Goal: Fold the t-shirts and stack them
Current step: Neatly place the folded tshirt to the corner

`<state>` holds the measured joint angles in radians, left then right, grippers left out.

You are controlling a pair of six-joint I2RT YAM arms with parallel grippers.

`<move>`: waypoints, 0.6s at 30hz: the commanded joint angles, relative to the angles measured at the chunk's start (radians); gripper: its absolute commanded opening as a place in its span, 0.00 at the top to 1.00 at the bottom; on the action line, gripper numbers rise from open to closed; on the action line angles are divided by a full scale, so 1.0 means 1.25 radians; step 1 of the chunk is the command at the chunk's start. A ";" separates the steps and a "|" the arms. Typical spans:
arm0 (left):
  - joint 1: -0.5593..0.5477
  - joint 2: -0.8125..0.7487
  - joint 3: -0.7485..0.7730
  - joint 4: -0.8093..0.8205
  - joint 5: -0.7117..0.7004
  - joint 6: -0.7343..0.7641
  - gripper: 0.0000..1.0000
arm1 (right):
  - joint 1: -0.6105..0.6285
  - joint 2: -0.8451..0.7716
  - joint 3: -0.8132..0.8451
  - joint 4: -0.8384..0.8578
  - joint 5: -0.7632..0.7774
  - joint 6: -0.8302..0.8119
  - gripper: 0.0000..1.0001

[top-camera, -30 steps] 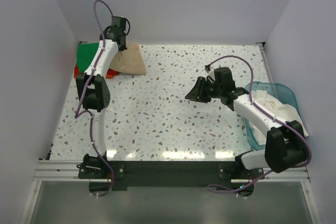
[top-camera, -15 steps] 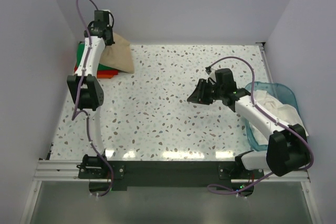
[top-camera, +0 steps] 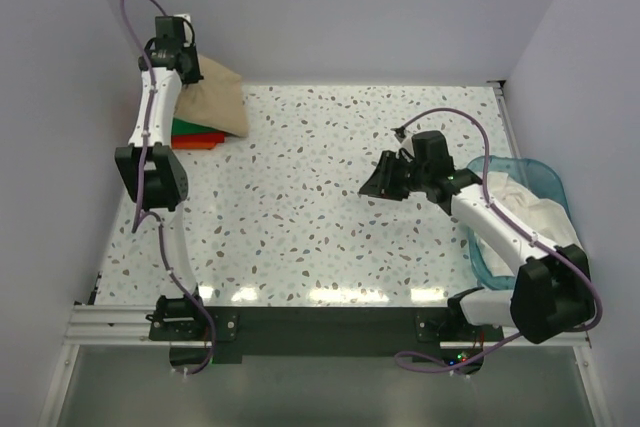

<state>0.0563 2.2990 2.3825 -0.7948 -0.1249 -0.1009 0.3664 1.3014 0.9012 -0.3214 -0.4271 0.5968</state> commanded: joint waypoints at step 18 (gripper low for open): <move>0.047 -0.120 0.057 0.048 0.090 -0.015 1.00 | 0.003 -0.043 0.047 -0.030 0.041 -0.014 0.65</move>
<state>0.0868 2.2322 2.3939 -0.7937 -0.0368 -0.1116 0.3664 1.2812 0.9176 -0.3504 -0.4004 0.5934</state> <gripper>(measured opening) 0.079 0.355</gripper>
